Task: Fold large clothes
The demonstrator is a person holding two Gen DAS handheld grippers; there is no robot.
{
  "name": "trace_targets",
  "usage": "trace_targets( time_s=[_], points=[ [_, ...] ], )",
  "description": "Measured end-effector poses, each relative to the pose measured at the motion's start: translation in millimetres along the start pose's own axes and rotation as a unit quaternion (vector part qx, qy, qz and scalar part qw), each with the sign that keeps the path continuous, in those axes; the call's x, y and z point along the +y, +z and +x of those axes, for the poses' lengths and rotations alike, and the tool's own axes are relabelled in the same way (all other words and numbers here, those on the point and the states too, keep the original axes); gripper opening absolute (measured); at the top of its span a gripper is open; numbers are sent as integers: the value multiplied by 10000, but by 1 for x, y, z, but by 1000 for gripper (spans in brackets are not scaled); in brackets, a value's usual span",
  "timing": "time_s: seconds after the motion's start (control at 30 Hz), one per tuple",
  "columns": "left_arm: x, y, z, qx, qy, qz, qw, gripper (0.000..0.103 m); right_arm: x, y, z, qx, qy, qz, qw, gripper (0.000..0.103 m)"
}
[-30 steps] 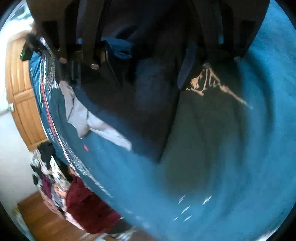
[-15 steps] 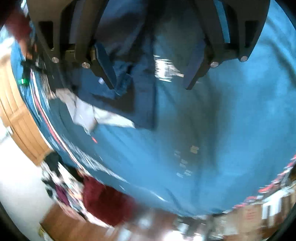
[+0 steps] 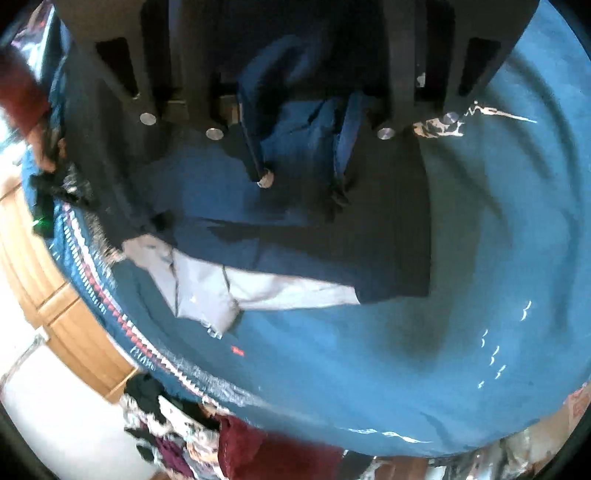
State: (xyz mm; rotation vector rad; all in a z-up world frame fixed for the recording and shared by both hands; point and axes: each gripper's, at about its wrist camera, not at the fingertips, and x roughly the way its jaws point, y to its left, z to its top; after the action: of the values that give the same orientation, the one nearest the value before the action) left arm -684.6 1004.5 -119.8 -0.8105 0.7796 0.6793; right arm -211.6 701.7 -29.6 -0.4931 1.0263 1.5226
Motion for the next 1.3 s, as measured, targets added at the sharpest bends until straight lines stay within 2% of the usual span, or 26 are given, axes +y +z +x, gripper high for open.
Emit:
trace_targets(
  time_s=[0.1,0.3,0.33,0.4,0.47,0.5,0.57,0.67,0.7,0.77,0.8,0.93,1.1,1.2,1.3],
  points=[
    [1,0,-4,-133,-24,-63,9999,33,2,5,4,26,28,-28,10000,65],
    [-1,0,-2,-110,51,-55,9999,33,5,6,12,140,-12,-79,9999,64],
    [-1,0,-2,-118,64,-46,9999,33,7,6,8,79,-176,-137,9997,63],
    [-1,-1,-3,-152,76,-65,9998,33,15,5,-10,-328,-523,-320,9976,64],
    [-1,-1,-2,-150,80,-56,9998,33,20,5,-19,-508,-476,-390,9968,64],
    [0,-1,-1,-147,78,-61,9998,33,22,7,-15,-415,-318,-417,9978,64],
    [0,-1,0,-137,89,-72,9998,33,20,10,2,-86,-142,-375,9992,60],
    [0,-1,0,-162,116,-83,9998,33,16,8,23,234,-151,-280,9992,36],
    [-1,-2,-1,-179,124,-75,9997,32,16,7,25,244,-170,-263,9992,33],
    [-2,-3,-4,-235,141,-54,9996,24,19,5,17,64,-297,-278,9992,13],
    [-3,-3,-6,-269,165,-36,9995,23,21,5,10,-76,-299,-271,9992,10],
    [-17,0,-23,-533,355,127,9979,17,33,10,-29,-752,-302,-350,9961,9],
    [-25,24,-68,-1118,330,60,9932,11,40,32,-51,-1125,-228,-479,9922,9],
    [-19,43,-63,-1088,490,20,9928,11,26,49,-47,-1208,-223,-338,9918,9],
    [-3,62,-41,-982,720,-158,9924,11,7,62,-30,-1151,-272,-156,9929,8]
  ],
)
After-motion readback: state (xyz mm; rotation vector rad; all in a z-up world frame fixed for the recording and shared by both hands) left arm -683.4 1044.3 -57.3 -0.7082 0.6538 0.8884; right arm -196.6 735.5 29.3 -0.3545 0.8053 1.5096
